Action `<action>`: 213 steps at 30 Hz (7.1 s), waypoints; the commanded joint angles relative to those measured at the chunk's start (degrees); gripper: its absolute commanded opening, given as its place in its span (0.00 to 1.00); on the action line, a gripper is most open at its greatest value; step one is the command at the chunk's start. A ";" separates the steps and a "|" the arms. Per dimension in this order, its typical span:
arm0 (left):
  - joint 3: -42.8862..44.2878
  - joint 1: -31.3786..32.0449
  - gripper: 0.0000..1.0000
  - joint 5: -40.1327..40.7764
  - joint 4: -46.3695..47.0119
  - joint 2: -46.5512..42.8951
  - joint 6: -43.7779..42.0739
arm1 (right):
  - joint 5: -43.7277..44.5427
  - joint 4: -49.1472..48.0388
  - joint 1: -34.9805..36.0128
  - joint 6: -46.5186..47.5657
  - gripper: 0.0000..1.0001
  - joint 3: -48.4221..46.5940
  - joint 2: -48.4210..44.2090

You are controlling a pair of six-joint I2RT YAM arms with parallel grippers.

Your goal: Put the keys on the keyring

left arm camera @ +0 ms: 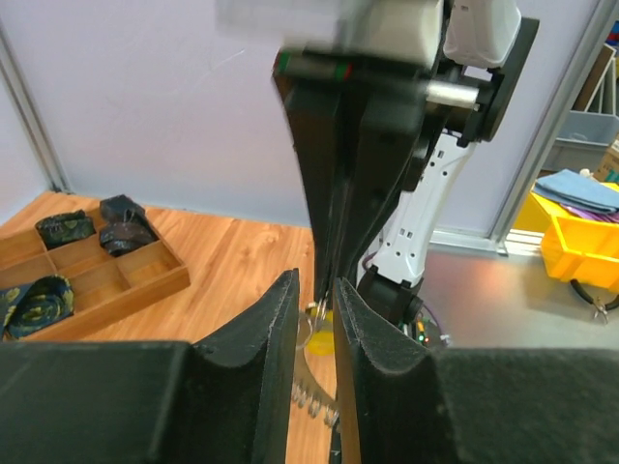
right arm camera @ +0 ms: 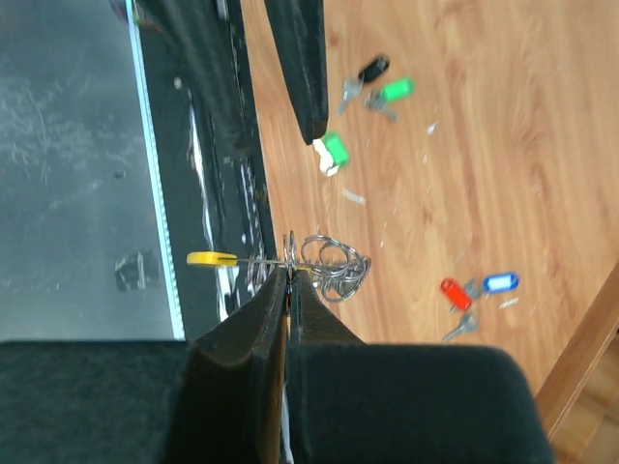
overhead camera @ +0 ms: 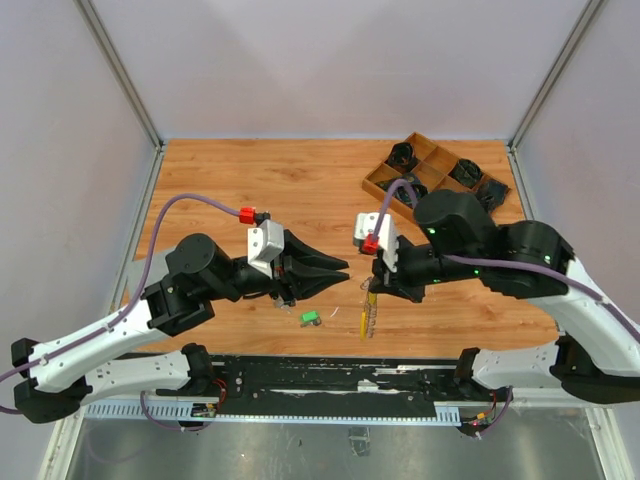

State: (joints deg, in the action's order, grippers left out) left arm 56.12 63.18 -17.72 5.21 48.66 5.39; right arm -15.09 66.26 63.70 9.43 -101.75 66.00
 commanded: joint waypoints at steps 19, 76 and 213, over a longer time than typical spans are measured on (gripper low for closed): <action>3.03 0.35 0.44 2.03 -7.13 4.25 -3.87 | 1.64 -1.31 0.55 -0.70 0.01 -0.77 1.95; 1.55 0.29 0.01 5.97 -3.55 0.41 -0.24 | 7.58 -33.89 0.46 -12.00 0.34 18.45 -11.43; -1.10 0.31 0.01 3.14 7.61 -1.51 6.21 | -26.56 -65.69 -19.23 -25.60 0.31 39.02 -21.34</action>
State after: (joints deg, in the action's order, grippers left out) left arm 55.37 63.18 -13.72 8.99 47.77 11.00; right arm -39.27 5.21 45.30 -15.44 -63.77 44.29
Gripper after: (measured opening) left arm 0.012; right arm 0.309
